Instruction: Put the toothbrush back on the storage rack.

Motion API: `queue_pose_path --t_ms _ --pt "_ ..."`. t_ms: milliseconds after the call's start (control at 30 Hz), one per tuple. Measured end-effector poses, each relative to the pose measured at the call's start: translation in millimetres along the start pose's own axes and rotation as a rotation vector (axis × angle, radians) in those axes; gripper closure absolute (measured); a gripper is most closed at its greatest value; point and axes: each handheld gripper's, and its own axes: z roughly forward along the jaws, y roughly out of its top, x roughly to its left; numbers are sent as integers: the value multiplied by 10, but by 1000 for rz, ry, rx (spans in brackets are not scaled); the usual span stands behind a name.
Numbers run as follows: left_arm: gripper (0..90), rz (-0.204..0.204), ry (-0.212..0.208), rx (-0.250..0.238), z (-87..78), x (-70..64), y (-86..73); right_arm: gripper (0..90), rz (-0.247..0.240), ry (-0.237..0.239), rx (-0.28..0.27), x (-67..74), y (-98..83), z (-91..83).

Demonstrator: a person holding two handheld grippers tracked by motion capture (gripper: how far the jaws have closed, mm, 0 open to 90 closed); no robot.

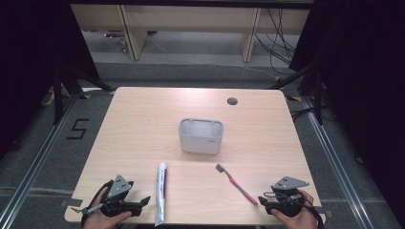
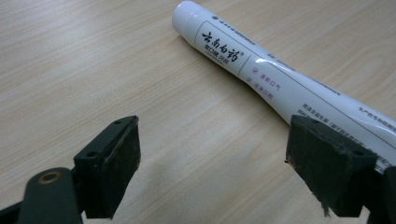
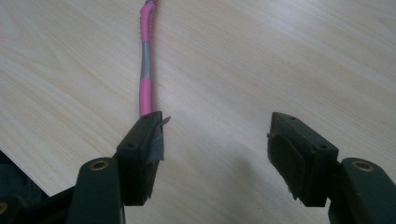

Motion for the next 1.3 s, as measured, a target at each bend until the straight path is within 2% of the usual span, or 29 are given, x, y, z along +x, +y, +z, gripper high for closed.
queue_pose_path --t_ms 133,233,267,300,400,433,467,500,533,633,667,767,833,867,900,933,967,1000,1067,1100,1200,1233,1300 --pt "173 -6 -1 -6 0 -3 0 365 17 1 -3 3 1 -6" --pt "173 -14 -1 -14 3 -9 -1 357 -5 4 -10 -19 1 6" --pt "173 -5 0 -6 -3 -3 1 357 48 12 12 20 0 -8" --pt "173 -6 0 -7 -3 -3 1 356 20 13 11 -1 5 -3" --pt "172 -15 1 -8 7 -7 -4 351 7 19 11 -2 23 4" --pt "172 -18 4 -11 9 -8 -6 351 11 20 29 7 38 -12" --pt "172 -19 6 -17 12 -8 -10 350 -10 6 27 3 45 -11" --pt "172 -19 2 -17 11 -2 -10 350 15 7 39 26 55 -24" --pt "172 -20 3 -17 11 -1 -10 349 -11 8 36 5 71 -25" --pt "172 -22 3 -19 17 -5 -13 343 -17 14 39 2 112 -30" --pt "172 -23 3 -19 20 -5 -14 343 11 24 55 32 123 -34" --pt "172 -20 -2 -11 20 -7 -10 349 -37 21 45 21 186 -26" --pt "172 -23 -4 -9 17 -4 -8 357 -26 32 57 46 218 -30" --pt "172 -25 2 -18 20 -8 -11 357 -48 26 51 46 232 -18" --pt "172 -21 -2 -17 14 -4 -11 357 -11 35 60 78 243 -19" --pt "172 -21 -3 -17 11 -2 -10 358 -50 26 43 61 248 2" --pt "172 -20 -2 -16 10 0 -10 360 -20 35 40 89 248 14" --pt "172 -22 -2 -17 13 -1 -10 362 -16 42 59 93 255 7" --pt "172 -24 1 -18 20 -5 -12 364 -39 49 62 87 270 19" --pt "172 -21 -4 -4 16 -2 -6 364 -52 41 57 79 276 21" --pt "172 -23 -1 -19 28 2 -13 364 -16 47 53 111 296 37" --pt "172 -25 3 -12 23 0 -10 365 -35 47 58 99 303 39" --pt "172 -20 9 -4 21 6 -9 372 -36 53 67 108 333 50"
